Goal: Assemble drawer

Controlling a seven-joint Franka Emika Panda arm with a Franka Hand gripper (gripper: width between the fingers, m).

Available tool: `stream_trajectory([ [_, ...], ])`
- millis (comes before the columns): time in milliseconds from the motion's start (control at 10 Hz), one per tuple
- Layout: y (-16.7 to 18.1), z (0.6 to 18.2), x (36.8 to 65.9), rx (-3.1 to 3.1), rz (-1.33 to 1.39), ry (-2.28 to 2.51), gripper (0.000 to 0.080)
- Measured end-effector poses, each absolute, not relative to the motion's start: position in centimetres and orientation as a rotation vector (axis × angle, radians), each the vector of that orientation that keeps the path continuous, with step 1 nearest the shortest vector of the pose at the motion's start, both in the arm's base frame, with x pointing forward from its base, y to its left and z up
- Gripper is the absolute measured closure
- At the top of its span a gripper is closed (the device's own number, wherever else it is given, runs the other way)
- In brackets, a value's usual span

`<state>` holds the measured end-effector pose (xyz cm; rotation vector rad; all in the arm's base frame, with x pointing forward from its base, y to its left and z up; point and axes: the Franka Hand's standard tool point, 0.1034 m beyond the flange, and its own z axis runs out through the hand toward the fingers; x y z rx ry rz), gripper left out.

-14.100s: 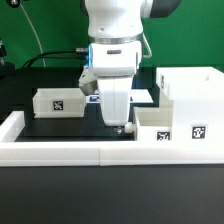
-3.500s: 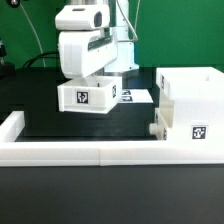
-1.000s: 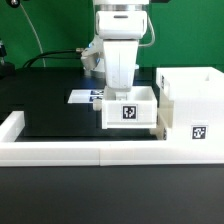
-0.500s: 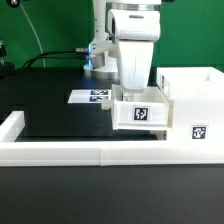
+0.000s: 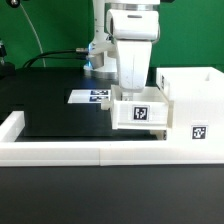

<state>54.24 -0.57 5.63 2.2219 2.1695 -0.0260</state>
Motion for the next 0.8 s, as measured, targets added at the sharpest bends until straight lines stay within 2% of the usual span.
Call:
stream_trajectory([
  [600, -0.76, 5.49, 54.05, 2.222, -0.034, 2.177, 0.0757],
  [800, -0.97, 6.19, 54.25, 2.232, -0.070, 2.179, 0.0757],
])
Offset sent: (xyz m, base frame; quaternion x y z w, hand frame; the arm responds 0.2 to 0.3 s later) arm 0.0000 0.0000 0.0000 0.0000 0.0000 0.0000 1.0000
